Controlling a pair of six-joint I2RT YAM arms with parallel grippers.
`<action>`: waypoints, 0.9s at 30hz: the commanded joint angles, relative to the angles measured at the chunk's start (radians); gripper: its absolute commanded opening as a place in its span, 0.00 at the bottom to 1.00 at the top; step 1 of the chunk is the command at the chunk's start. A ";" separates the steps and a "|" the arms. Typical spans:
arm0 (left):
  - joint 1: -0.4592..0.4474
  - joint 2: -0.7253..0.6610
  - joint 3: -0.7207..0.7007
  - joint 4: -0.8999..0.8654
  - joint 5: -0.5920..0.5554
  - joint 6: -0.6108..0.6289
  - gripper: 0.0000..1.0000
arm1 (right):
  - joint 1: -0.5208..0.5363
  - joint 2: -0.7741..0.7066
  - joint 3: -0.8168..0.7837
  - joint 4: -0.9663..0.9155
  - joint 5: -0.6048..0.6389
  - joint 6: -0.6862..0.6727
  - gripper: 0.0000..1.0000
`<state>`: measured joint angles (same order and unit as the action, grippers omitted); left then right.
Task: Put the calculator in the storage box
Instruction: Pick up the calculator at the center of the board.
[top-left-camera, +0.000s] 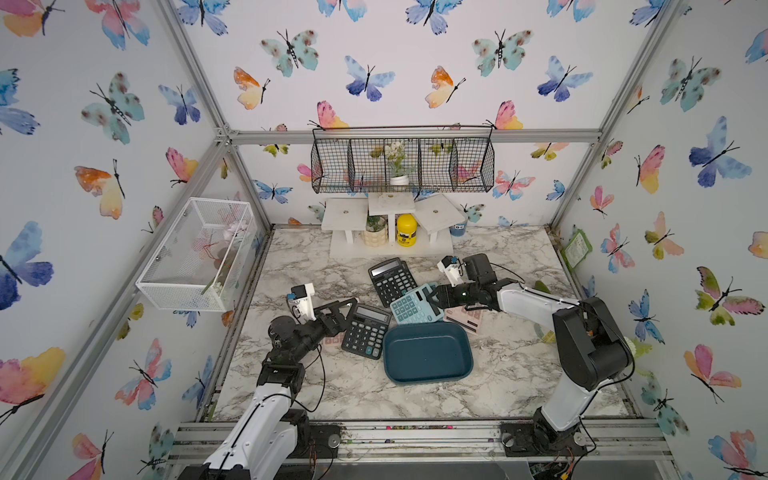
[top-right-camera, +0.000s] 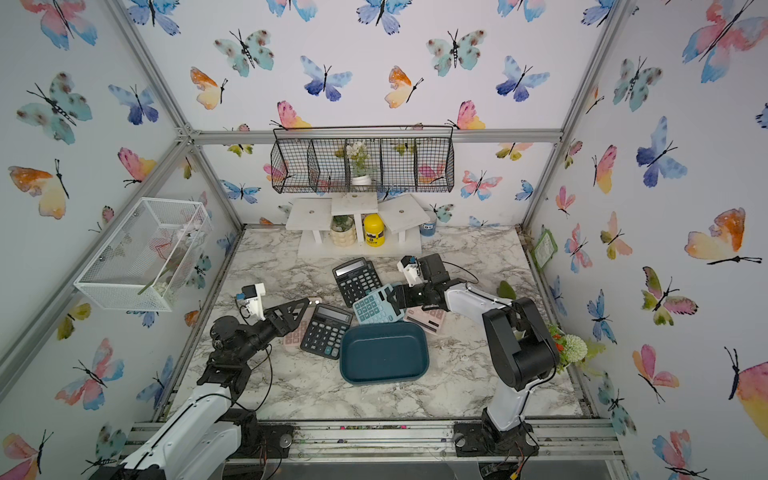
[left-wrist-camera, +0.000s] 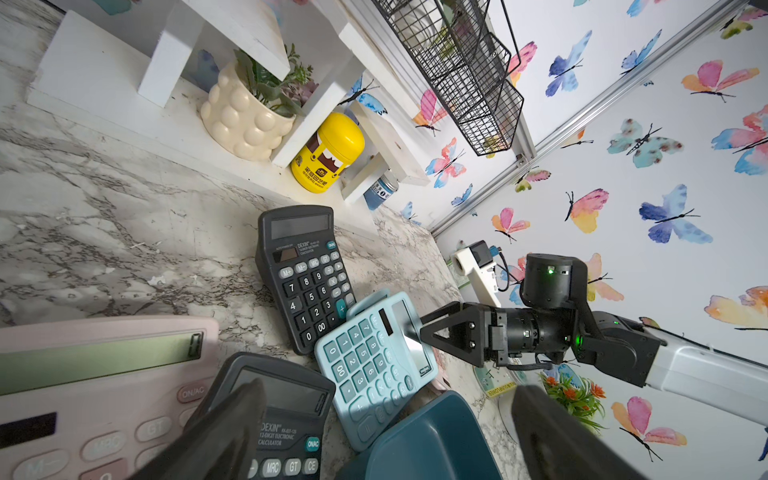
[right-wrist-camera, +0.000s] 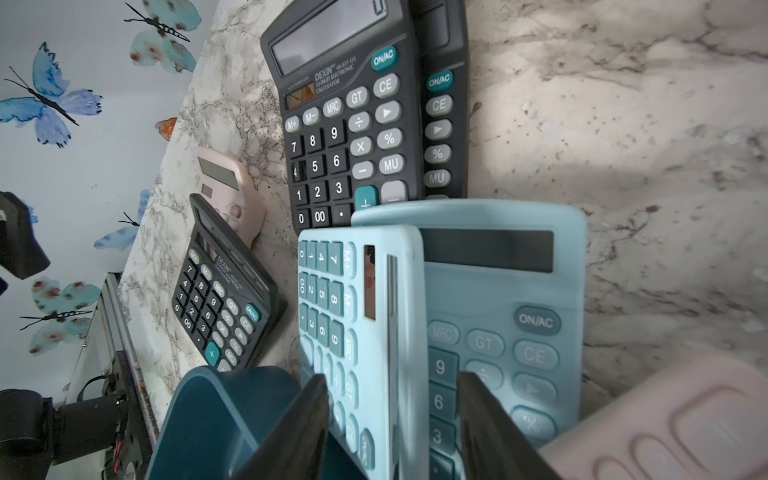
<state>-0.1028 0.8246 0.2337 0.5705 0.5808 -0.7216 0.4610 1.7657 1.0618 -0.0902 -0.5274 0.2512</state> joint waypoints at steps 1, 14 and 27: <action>-0.015 0.007 0.026 0.004 -0.021 0.032 0.99 | 0.013 0.027 0.028 -0.028 0.038 -0.018 0.51; -0.024 0.008 0.027 -0.008 -0.039 0.039 0.99 | 0.027 0.024 0.033 -0.024 0.033 -0.015 0.32; -0.025 -0.002 0.024 -0.014 -0.053 0.045 0.99 | 0.031 -0.060 0.044 -0.064 0.096 0.007 0.10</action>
<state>-0.1215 0.8360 0.2337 0.5671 0.5518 -0.6968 0.4892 1.7672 1.0744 -0.1181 -0.4870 0.2497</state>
